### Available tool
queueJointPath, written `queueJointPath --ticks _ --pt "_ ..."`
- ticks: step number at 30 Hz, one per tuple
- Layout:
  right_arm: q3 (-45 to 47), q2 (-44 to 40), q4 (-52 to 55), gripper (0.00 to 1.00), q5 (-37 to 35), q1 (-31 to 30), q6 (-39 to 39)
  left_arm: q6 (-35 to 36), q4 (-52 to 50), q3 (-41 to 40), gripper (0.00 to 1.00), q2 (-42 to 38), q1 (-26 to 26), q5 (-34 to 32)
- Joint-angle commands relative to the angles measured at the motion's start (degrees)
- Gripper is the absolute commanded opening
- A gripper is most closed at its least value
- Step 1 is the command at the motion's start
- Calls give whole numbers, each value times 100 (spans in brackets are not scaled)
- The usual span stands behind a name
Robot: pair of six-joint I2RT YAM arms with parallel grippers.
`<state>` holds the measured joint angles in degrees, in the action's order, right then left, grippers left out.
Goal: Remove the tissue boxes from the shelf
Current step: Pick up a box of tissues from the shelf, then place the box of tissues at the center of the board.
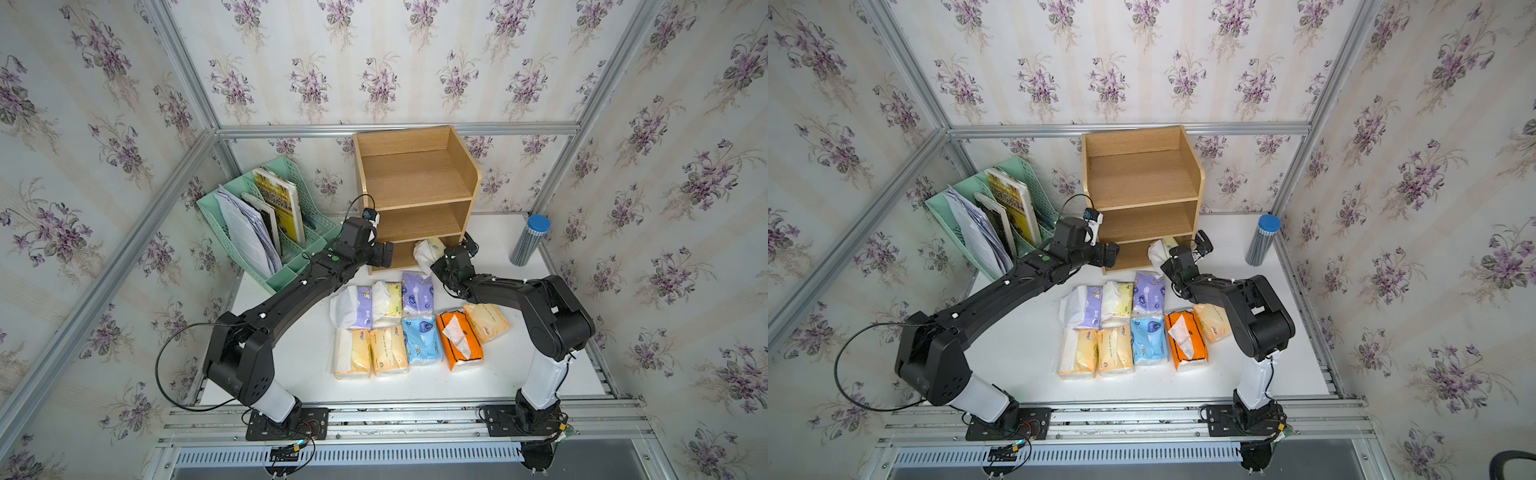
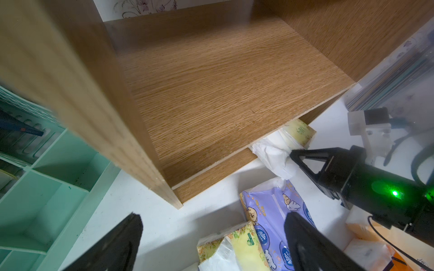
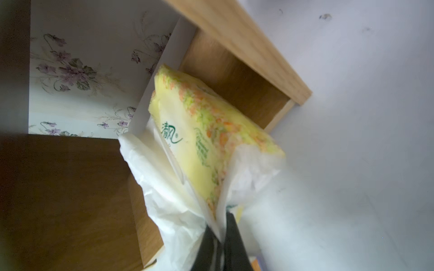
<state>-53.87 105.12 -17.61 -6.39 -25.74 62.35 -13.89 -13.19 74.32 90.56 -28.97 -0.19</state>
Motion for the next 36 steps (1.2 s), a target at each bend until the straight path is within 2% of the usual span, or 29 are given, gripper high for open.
queueJointPath --ticks 1,9,17,19,21,23,26,31,34,36 --pt "360 -290 193 5 -63 -17 -109 -45 -209 146 99 -68 -3 70" --pt "1499 -1359 311 5 -235 -14 -170 -27 -401 78 99 -488 -10 123" --pt "2251 -2183 469 12 -87 -21 -263 -100 -489 85 99 -643 -19 177" --pt "2221 -2343 723 23 -182 -14 -364 -98 -491 82 99 -654 -21 177" --pt "2100 -2454 1045 43 -264 -18 -477 -109 -513 85 99 -654 -21 168" --pt "1945 -2588 1402 53 -368 -13 -639 -107 -543 106 99 -656 -21 138" --pt "1700 -2910 1874 61 -577 53 -946 -75 -587 84 99 -715 -21 66" --pt "1387 -3179 1921 65 4 605 -1661 -9 -384 -218 99 -1086 -21 -7" --pt "1163 -2812 1589 69 462 789 -2343 31 -103 -536 99 -1373 -30 -1" --pt "709 -2296 1783 69 489 807 -2716 107 -39 -682 98 -1500 -25 -61"
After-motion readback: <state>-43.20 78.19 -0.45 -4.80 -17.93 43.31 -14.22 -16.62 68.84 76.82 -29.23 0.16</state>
